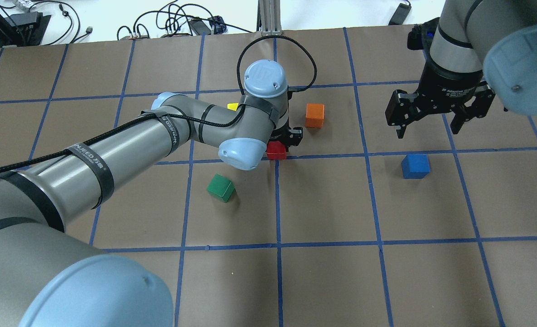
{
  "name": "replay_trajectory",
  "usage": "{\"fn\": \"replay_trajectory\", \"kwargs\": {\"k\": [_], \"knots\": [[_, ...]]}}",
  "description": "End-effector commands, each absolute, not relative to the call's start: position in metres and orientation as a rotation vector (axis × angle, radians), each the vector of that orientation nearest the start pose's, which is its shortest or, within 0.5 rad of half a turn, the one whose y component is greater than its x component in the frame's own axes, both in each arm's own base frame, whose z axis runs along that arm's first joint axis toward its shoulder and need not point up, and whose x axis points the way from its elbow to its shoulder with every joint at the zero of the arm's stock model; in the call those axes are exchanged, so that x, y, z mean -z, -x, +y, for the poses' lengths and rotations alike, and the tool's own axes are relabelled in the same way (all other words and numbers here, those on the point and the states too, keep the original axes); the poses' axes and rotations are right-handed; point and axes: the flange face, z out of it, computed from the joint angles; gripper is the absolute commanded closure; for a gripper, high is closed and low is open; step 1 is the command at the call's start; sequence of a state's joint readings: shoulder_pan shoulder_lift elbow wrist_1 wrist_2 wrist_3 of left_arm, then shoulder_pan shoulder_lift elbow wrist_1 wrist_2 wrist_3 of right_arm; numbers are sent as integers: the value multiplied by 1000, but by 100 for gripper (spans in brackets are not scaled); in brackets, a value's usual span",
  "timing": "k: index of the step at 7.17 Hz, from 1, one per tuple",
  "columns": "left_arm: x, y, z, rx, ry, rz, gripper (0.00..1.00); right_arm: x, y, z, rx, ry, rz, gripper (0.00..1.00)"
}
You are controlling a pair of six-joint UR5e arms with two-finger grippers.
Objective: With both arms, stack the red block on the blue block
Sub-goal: 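Carry the red cube with the left gripper toward the table center, then release the red cube near the yellow cube and raise the left gripper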
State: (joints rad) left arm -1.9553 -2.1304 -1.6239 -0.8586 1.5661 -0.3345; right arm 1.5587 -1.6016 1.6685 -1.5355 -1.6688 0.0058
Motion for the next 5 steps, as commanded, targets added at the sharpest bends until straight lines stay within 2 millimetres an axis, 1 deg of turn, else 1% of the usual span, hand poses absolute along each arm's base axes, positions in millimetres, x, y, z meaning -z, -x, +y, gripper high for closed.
{"fn": "replay_trajectory", "kwargs": {"k": [1,2,3,4,5], "knots": [[-241,354,-561,174,-43,3187,0,-451,-120,-471,-154,-20,3233,0],[-258,340,-562,160,-9,3185,0,-451,-120,-471,-154,-25,3233,0],[-287,319,-563,163,13,3185,0,-439,-119,-473,-205,-22,3230,0],[-325,283,-567,162,33,3177,0,-434,-120,-477,-208,-25,3228,0],[-368,245,-566,127,-53,3160,0,-432,-123,-485,-181,-14,3231,0]]}}
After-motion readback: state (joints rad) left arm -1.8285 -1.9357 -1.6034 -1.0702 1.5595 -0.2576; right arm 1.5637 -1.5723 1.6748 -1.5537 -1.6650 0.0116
